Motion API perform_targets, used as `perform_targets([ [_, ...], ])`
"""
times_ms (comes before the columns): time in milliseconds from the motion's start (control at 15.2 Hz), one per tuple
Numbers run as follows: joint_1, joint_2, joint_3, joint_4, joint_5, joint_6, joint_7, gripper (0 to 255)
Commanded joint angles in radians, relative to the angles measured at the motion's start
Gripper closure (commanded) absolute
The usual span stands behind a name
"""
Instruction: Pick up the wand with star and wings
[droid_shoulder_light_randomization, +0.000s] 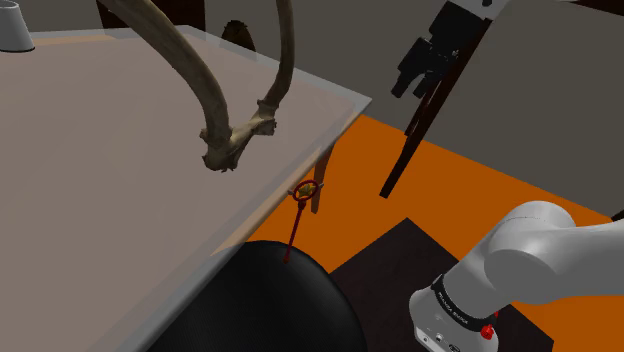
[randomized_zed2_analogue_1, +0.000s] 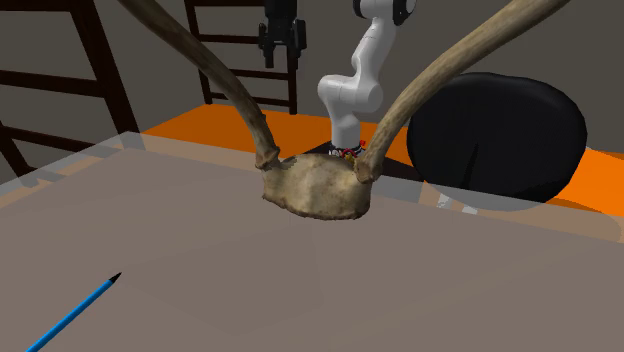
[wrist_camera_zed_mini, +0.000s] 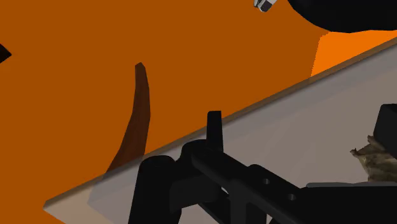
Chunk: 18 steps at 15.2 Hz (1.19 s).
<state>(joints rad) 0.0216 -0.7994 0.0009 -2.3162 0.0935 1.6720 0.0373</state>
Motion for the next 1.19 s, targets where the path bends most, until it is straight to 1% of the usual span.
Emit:
perform_targets([
  [0, 0.000, 0.000, 0.000, 0.000, 0.000, 0.000, 0.000, 0],
  [528, 0.069, 0.036, 0.059, -0.141, 0.193, 0.130, 0.102, 0],
  [858, 0.127, 0.088, 0.102, -0.202, 0.330, 0.229, 0.151, 0],
  [1122, 0.181, 0.148, 0.140, -0.230, 0.448, 0.317, 0.178, 0],
])
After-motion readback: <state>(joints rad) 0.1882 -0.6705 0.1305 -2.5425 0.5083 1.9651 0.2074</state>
